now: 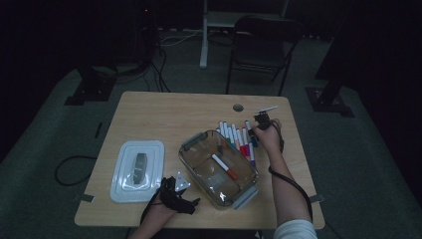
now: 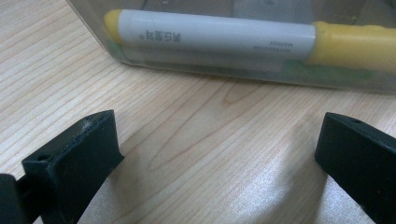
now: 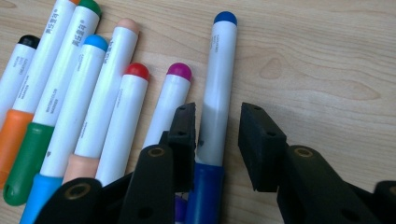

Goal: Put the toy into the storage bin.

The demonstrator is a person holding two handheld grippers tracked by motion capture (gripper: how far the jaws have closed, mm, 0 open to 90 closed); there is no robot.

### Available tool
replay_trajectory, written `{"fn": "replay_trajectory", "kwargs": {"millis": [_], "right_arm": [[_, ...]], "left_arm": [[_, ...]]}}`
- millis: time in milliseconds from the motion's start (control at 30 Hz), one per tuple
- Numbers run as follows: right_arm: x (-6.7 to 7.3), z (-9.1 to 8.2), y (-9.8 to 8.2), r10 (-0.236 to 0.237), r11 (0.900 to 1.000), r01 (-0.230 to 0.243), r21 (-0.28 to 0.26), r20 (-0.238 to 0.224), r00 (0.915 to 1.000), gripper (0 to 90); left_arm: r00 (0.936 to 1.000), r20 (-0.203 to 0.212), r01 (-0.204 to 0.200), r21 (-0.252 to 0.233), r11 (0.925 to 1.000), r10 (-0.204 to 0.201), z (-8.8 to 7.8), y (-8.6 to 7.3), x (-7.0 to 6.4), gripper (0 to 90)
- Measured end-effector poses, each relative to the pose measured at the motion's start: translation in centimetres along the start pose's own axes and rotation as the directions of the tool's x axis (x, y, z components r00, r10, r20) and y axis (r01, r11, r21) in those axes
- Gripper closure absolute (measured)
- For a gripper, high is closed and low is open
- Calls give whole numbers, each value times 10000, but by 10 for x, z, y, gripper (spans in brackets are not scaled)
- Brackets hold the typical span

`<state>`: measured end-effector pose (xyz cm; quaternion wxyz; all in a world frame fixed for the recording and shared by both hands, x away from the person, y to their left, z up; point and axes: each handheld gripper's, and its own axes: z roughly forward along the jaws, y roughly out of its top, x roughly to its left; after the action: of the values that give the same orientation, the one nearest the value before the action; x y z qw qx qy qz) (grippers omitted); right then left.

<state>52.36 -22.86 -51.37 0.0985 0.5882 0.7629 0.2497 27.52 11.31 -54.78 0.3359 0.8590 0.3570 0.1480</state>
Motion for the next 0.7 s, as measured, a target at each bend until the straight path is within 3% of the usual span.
{"fn": "replay_trajectory", "kwargs": {"millis": [300, 433, 700], "right_arm": [[1, 4, -3, 72, 9999, -70, -96, 207, 9998, 764], [0, 2, -4, 422, 9987, -418, -307, 129, 9990, 767], [-12, -25, -10, 1154, 9916, -1168, -565, -262, 9930, 767]], "left_arm": [[10000, 1, -5, 5, 10000, 5, 0, 0, 0, 4], [10000, -1, -3, 5, 10000, 3, 0, 0, 0, 4], [10000, 2, -3, 5, 10000, 3, 0, 0, 0, 4]]}}
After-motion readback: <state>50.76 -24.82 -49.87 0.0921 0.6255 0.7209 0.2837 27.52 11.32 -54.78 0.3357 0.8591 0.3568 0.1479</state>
